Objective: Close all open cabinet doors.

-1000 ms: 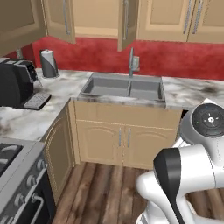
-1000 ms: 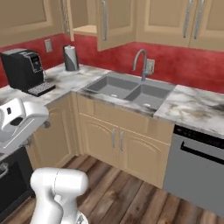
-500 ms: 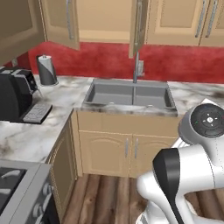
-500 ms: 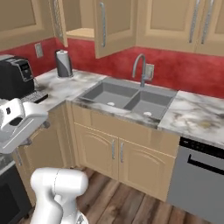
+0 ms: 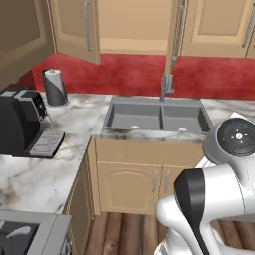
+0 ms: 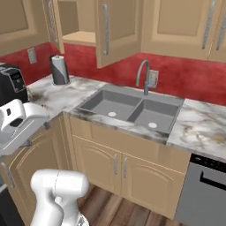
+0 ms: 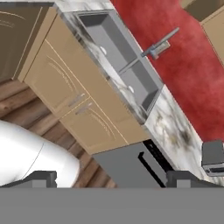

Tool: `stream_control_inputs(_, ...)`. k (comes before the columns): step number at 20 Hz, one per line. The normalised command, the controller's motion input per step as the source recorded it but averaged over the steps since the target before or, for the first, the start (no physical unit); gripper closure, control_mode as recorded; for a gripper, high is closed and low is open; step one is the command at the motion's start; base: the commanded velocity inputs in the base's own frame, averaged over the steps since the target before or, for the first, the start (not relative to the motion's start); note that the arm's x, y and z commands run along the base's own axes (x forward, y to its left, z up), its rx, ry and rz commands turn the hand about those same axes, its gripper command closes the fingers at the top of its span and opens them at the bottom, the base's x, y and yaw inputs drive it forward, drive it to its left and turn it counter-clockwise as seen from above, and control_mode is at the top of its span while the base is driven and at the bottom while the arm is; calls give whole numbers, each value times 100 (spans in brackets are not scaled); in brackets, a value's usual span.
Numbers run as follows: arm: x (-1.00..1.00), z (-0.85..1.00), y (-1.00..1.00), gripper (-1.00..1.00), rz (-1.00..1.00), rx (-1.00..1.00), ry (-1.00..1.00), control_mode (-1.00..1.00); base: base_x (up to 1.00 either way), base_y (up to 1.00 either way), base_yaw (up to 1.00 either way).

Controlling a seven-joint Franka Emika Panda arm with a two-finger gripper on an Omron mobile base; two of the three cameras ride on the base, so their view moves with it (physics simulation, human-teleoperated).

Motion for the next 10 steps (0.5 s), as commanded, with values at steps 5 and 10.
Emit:
stream_control_inputs(5,0,0,0,-100,0,0,0,100,48,36,-7)
stream_control_inputs(10,0,0,0,-100,0,0,0,100,53,11,-8)
